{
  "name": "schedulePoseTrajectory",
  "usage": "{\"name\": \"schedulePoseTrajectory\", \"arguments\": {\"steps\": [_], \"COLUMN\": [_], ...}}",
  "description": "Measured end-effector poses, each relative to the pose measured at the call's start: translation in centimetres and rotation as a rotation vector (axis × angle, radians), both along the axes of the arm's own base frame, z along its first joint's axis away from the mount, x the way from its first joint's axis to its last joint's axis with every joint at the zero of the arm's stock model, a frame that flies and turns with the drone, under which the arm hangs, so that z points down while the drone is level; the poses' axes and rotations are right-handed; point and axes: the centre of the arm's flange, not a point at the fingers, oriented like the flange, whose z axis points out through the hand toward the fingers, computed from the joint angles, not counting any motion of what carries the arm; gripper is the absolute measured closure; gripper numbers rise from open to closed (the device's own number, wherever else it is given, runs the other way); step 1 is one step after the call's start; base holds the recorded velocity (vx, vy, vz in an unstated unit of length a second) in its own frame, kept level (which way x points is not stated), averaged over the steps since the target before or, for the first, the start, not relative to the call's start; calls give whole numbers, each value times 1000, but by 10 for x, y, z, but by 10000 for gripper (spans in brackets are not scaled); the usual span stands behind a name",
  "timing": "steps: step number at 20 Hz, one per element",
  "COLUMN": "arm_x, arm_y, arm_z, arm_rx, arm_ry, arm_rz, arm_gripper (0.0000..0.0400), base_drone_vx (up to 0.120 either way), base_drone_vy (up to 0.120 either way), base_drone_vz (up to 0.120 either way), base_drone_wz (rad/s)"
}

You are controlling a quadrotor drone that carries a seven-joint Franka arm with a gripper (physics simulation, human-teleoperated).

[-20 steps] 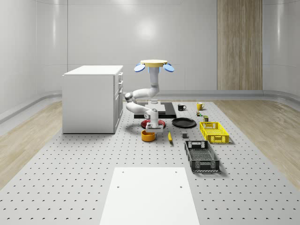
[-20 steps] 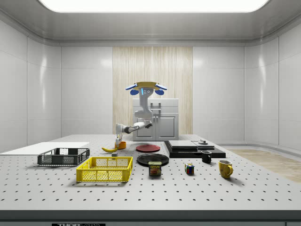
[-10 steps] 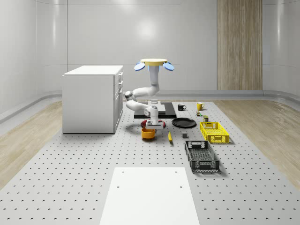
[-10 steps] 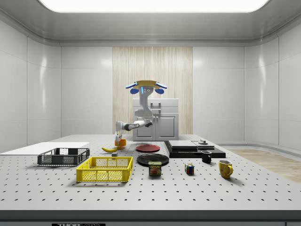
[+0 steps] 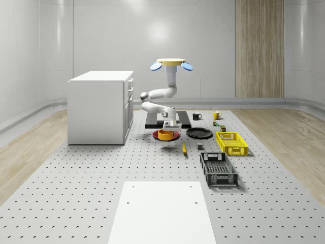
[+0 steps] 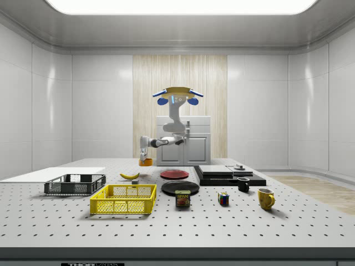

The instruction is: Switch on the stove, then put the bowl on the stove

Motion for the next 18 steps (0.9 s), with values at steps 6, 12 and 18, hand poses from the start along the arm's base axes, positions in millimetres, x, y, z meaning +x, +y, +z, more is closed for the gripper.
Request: {"name": "schedulePoseTrajectory", "arguments": {"steps": [6,12,18], "arm_x": [0,0,0], "arm_y": [0,0,0], "arm_z": [-1,-1,-1], "arm_rx": [0,0,0], "arm_ry": [0,0,0], "arm_rz": [0,0,0], "arm_gripper": [300,300,300], "base_drone_vx": [-120,-120,-120], "base_drone_vy": [120,53,0], "base_drone_vz": [120,53,0], "base_drone_wz": [0,0,0]}}
